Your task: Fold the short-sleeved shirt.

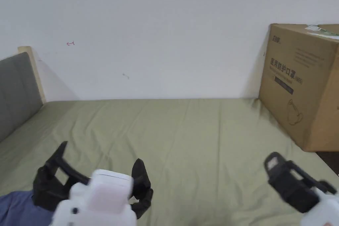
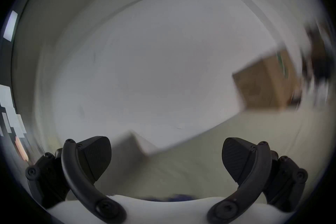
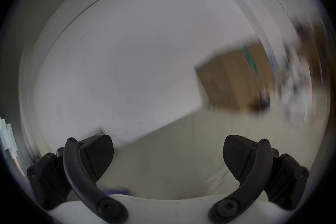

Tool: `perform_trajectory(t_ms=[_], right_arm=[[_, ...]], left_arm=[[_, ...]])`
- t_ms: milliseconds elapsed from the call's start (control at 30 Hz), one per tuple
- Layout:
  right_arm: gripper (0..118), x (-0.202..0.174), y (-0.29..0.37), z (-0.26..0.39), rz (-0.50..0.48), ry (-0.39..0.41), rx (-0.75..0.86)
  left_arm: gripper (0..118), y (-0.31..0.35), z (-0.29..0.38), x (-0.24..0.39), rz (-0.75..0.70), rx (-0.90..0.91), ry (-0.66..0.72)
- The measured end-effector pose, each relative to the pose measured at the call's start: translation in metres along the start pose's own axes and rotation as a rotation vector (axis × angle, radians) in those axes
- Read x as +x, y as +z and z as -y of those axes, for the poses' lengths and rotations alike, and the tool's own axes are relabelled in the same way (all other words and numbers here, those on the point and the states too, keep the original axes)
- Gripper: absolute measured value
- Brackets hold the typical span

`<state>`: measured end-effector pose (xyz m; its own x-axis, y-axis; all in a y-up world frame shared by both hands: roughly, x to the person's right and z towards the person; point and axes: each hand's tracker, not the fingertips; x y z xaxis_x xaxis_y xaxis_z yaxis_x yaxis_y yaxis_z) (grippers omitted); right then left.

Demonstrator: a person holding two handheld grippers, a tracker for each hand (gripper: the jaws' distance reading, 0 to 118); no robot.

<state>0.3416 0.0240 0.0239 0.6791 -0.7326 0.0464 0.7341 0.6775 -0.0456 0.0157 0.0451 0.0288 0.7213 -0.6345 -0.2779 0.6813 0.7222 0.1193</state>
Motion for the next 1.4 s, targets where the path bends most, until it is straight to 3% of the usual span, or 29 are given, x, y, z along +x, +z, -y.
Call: perform_trajectory(t_ms=[67, 133, 167, 200, 233, 267, 400, 467, 533, 567, 600, 633, 667, 767, 967, 1267, 1400], right_arm=[[118, 0.051, -0.01, 0.01, 0.143, -0.696, -0.14], [118, 0.092, -0.007, 0.041, 0.281, -1.161, -0.217], [118, 0.104, -0.001, 0.056, 0.332, -1.274, -0.217], [118, 0.111, 0.002, 0.062, 0.368, -1.258, -0.217], [118, 0.113, 0.004, 0.056, 0.368, -1.104, -0.222], [118, 0.111, 0.003, 0.048, 0.361, -0.942, -0.216], [118, 0.07, -0.007, 0.008, 0.248, -0.261, -0.139], [118, 0.029, -0.01, -0.005, 0.165, 0.199, -0.047], [118, -0.006, -0.006, 0.002, 0.151, 0.7, 0.101], [118, -0.015, -0.004, 0.011, 0.168, 0.884, 0.19], [118, -0.022, -0.001, 0.019, 0.177, 1.009, 0.269], [118, -0.028, 0.001, 0.024, 0.175, 1.085, 0.323], [118, -0.032, 0.003, 0.026, 0.149, 1.092, 0.327], [118, -0.034, 0.007, 0.026, 0.049, 0.987, 0.25], [118, -0.035, 0.016, 0.029, 0.029, 0.939, 0.274], [118, -0.041, 0.016, 0.023, 0.041, 0.903, 0.205], [118, -0.042, 0.016, 0.023, 0.041, 0.915, 0.182]], left_arm=[[118, 0.0, 0.011, 0.033, 0.0, 0.112, -0.603], [118, 0.003, 0.036, 0.053, 0.02, 0.24, -1.059], [118, 0.004, 0.046, 0.058, 0.022, 0.271, -1.173], [118, 0.005, 0.05, 0.06, 0.053, 0.27, -1.162], [118, 0.006, 0.045, 0.059, 0.118, 0.205, -0.989], [118, 0.006, 0.038, 0.054, 0.185, 0.096, -0.732], [118, -0.018, 0.02, 0.013, 0.345, -0.274, 0.143], [118, -0.026, 0.03, -0.017, 0.344, -0.31, 0.616], [118, -0.024, 0.038, -0.038, 0.284, -0.238, 0.901], [118, -0.021, 0.039, -0.042, 0.21, -0.191, 0.957], [118, -0.018, 0.039, -0.045, 0.141, -0.154, 0.977], [118, -0.017, 0.038, -0.047, 0.091, -0.133, 0.951], [118, -0.016, 0.032, -0.046, 0.078, -0.125, 0.896], [118, -0.017, 0.031, -0.048, 0.122, -0.13, 0.789], [118, -0.012, 0.024, -0.041, 0.144, -0.131, 0.703], [118, -0.011, 0.025, -0.04, 0.179, -0.159, 0.714], [118, -0.018, 0.029, -0.043, 0.331, -0.223, 0.757]])
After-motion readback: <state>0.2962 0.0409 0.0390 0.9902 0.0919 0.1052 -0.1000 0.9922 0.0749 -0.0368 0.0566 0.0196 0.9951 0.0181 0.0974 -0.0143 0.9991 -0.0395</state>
